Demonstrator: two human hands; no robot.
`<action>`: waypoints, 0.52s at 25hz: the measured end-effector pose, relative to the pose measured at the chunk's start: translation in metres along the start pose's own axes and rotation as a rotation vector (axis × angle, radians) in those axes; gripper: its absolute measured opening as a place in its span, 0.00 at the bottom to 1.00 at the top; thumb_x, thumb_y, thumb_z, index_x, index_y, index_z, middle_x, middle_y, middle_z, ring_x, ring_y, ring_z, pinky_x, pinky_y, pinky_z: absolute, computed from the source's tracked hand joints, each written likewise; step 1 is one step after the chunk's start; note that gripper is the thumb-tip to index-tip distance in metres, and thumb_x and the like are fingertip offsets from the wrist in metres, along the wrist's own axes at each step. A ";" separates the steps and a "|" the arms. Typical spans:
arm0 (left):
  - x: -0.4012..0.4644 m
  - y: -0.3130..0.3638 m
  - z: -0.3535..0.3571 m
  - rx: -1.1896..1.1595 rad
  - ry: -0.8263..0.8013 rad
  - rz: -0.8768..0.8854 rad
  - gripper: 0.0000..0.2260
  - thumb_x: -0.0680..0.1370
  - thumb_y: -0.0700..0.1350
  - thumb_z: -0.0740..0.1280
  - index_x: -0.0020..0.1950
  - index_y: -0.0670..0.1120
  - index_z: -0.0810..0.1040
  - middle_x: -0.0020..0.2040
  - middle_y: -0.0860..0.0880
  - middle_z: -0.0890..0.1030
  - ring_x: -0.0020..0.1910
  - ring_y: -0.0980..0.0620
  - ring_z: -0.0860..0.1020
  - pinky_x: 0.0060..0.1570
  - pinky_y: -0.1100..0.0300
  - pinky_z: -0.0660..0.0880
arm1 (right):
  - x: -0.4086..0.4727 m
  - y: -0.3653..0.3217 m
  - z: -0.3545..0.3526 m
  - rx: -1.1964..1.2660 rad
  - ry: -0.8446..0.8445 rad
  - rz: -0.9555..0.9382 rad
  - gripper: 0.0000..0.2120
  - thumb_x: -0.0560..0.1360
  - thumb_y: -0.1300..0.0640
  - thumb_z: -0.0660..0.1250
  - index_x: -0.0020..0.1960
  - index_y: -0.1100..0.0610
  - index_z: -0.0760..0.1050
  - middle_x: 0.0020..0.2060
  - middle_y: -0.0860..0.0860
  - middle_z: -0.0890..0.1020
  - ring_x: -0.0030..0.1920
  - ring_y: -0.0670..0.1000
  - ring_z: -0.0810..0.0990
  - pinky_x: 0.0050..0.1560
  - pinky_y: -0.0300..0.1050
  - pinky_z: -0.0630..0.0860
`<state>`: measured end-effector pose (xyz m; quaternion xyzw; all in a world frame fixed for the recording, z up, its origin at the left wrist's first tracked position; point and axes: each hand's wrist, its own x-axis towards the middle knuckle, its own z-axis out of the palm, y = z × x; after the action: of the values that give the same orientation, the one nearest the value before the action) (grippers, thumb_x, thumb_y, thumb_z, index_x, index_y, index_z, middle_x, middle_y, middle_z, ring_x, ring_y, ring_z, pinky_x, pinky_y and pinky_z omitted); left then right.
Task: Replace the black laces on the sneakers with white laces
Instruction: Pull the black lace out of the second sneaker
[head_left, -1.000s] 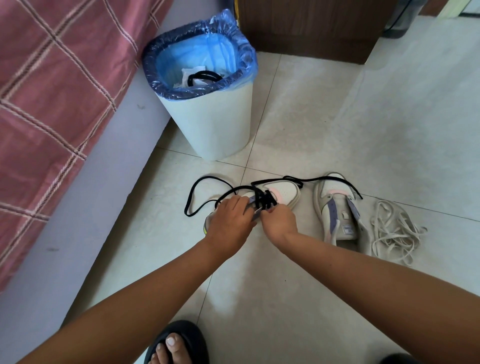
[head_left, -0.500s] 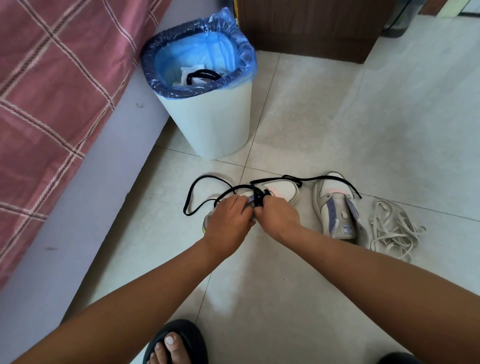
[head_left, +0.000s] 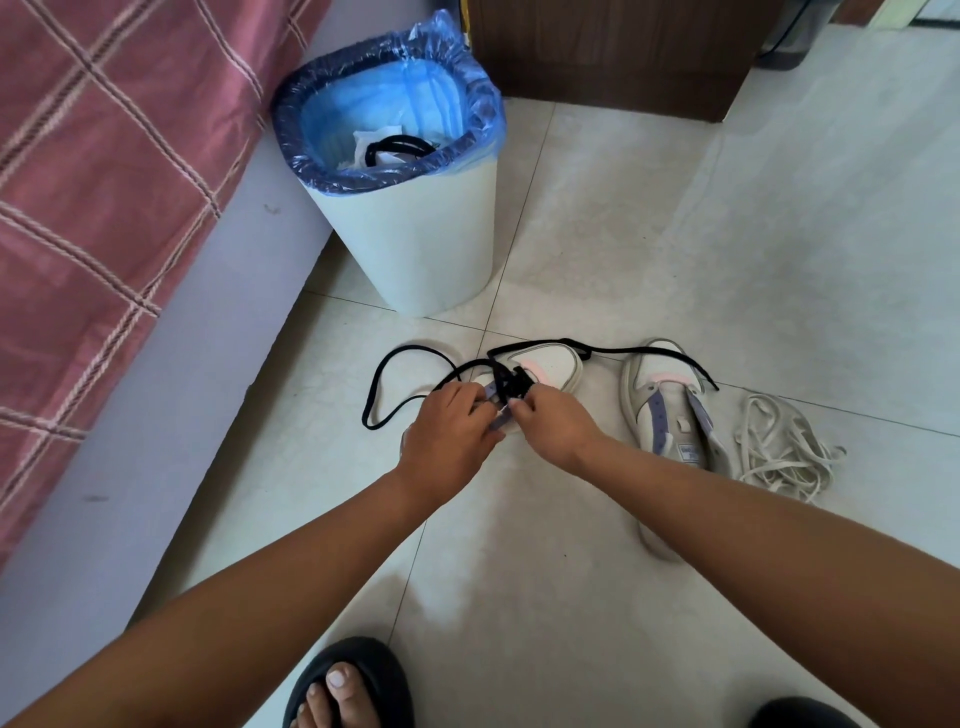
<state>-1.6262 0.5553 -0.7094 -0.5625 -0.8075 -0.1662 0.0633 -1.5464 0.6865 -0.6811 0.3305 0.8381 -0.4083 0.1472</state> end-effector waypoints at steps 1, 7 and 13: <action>0.000 -0.001 0.000 -0.035 -0.002 -0.002 0.12 0.62 0.42 0.79 0.39 0.41 0.80 0.39 0.44 0.79 0.37 0.44 0.78 0.38 0.55 0.74 | 0.004 -0.004 0.000 -0.059 0.003 -0.016 0.14 0.81 0.54 0.53 0.53 0.62 0.73 0.50 0.60 0.80 0.48 0.58 0.76 0.42 0.44 0.66; 0.001 -0.001 -0.001 -0.063 0.005 -0.015 0.11 0.63 0.41 0.78 0.39 0.40 0.80 0.39 0.44 0.79 0.37 0.43 0.78 0.40 0.56 0.71 | 0.009 -0.013 0.005 -0.252 0.062 -0.042 0.11 0.80 0.61 0.53 0.57 0.63 0.71 0.53 0.59 0.80 0.53 0.60 0.78 0.41 0.44 0.66; -0.001 -0.004 0.006 0.091 -0.013 0.005 0.08 0.70 0.46 0.68 0.37 0.42 0.79 0.39 0.46 0.80 0.36 0.45 0.78 0.40 0.57 0.68 | 0.011 -0.001 -0.006 -0.564 0.089 -0.290 0.10 0.78 0.58 0.57 0.51 0.63 0.73 0.48 0.59 0.81 0.48 0.60 0.79 0.36 0.45 0.64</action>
<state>-1.6286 0.5548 -0.7157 -0.5623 -0.8131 -0.1254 0.0841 -1.5546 0.6957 -0.6823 0.1713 0.9622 -0.1619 0.1364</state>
